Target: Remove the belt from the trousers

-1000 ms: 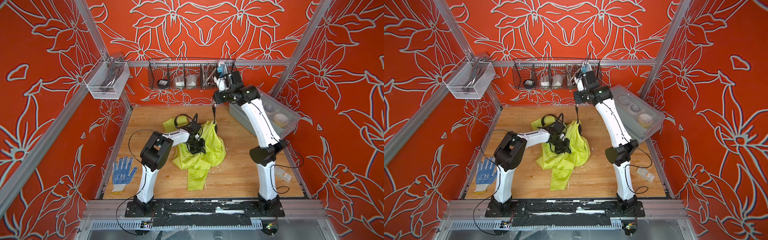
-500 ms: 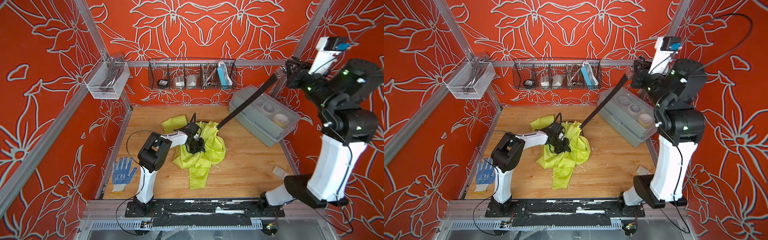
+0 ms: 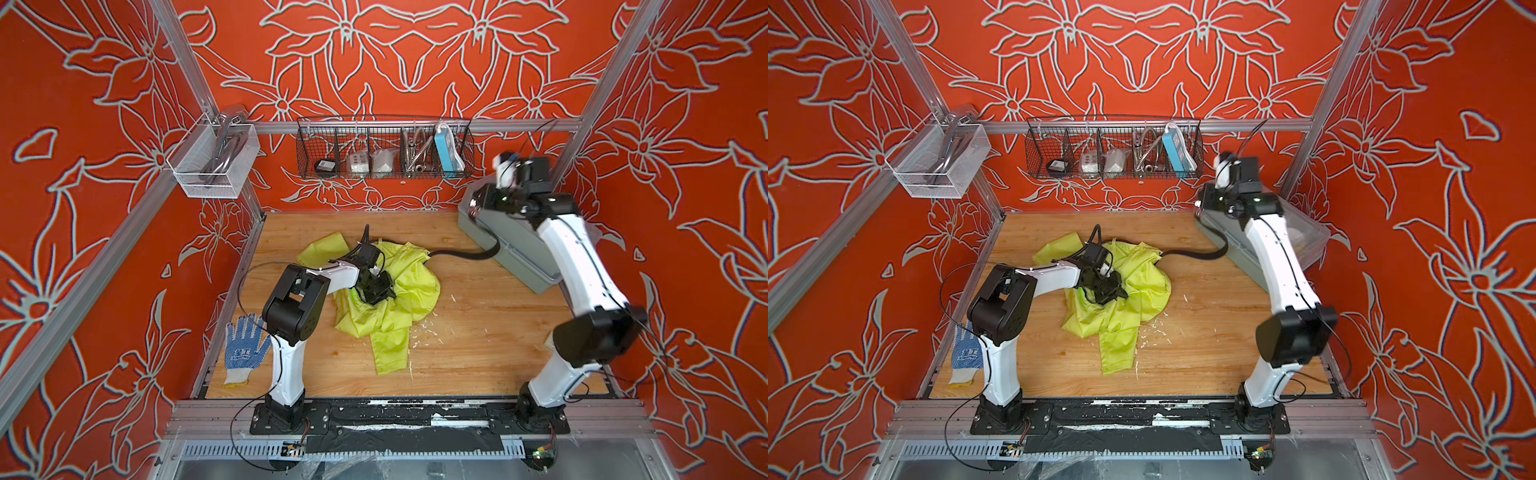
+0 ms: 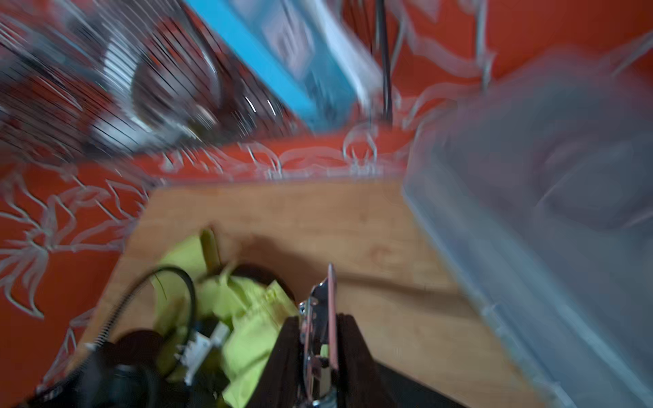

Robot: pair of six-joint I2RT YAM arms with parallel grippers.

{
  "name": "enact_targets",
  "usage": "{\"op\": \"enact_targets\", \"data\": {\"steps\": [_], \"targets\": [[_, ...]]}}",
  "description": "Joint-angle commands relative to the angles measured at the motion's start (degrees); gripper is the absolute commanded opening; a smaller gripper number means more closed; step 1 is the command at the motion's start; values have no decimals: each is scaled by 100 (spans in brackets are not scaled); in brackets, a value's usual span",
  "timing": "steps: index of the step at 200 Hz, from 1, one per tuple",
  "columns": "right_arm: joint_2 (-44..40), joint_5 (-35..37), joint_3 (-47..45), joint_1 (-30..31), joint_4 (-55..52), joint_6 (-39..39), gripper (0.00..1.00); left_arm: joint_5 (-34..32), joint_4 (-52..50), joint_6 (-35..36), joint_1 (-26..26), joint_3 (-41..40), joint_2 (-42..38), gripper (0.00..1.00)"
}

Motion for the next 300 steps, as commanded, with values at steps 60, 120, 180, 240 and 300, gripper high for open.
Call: {"op": "enact_targets", "data": {"steps": [60, 120, 180, 240, 300], "targets": [[1953, -316, -295, 249, -886, -856, 0, -1617, -1239, 2, 128, -617, 920, 0], [2922, 65, 206, 266, -719, -1401, 22, -1547, -1209, -2, 128, -581, 969, 0], [1744, 784, -177, 452, -142, -1752, 69, -1384, -1080, -50, 119, -625, 1013, 0], [601, 703, -693, 1015, 241, -2006, 74, -1312, -1049, -41, 84, -625, 1047, 0], [559, 1581, -1484, 1355, 310, -2386, 74, -1264, -970, -50, 80, -694, 1056, 0]]}}
